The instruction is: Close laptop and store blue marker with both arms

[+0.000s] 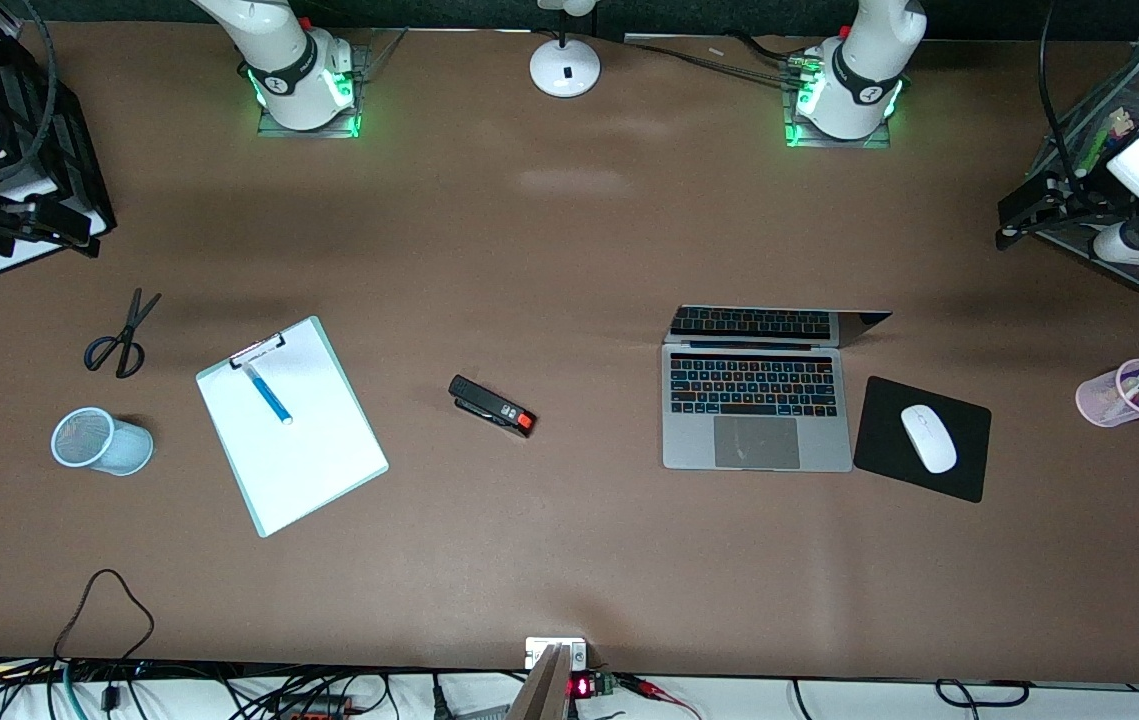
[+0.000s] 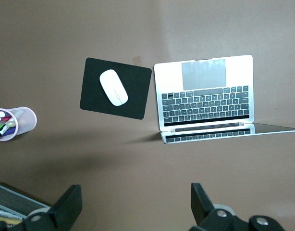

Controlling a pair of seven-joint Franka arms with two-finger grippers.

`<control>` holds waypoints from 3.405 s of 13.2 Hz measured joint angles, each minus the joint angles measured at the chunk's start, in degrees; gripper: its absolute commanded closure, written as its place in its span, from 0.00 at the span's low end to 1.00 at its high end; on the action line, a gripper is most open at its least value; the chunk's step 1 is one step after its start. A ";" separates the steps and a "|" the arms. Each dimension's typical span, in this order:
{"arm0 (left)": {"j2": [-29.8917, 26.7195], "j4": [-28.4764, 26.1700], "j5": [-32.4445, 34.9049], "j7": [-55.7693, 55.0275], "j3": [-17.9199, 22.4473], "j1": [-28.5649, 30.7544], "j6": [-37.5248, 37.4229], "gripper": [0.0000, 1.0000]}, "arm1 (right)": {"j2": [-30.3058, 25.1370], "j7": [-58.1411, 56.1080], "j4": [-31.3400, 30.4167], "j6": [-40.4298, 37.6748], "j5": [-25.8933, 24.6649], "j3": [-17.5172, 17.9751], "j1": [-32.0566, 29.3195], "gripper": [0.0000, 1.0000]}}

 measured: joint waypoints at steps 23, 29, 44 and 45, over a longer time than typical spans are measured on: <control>3.83 0.13 0.00 0.00 0.03 0.00 -0.07 0.00 | 18.88 -12.54 1.68 15.60 0.00 0.08 3.61 0.00; 9.41 0.18 0.00 0.00 -1.47 -0.86 -6.28 0.00 | 26.43 -25.13 1.61 25.62 0.00 -0.04 3.52 0.00; 15.87 -8.67 -0.64 -20.04 -9.06 -4.19 -2.93 0.00 | 35.57 -41.85 -4.51 40.88 0.02 0.34 6.12 0.01; 16.34 -8.93 -0.66 -20.46 -9.27 -4.20 -2.17 0.00 | 35.57 -41.85 -4.78 40.88 0.02 0.35 6.32 0.03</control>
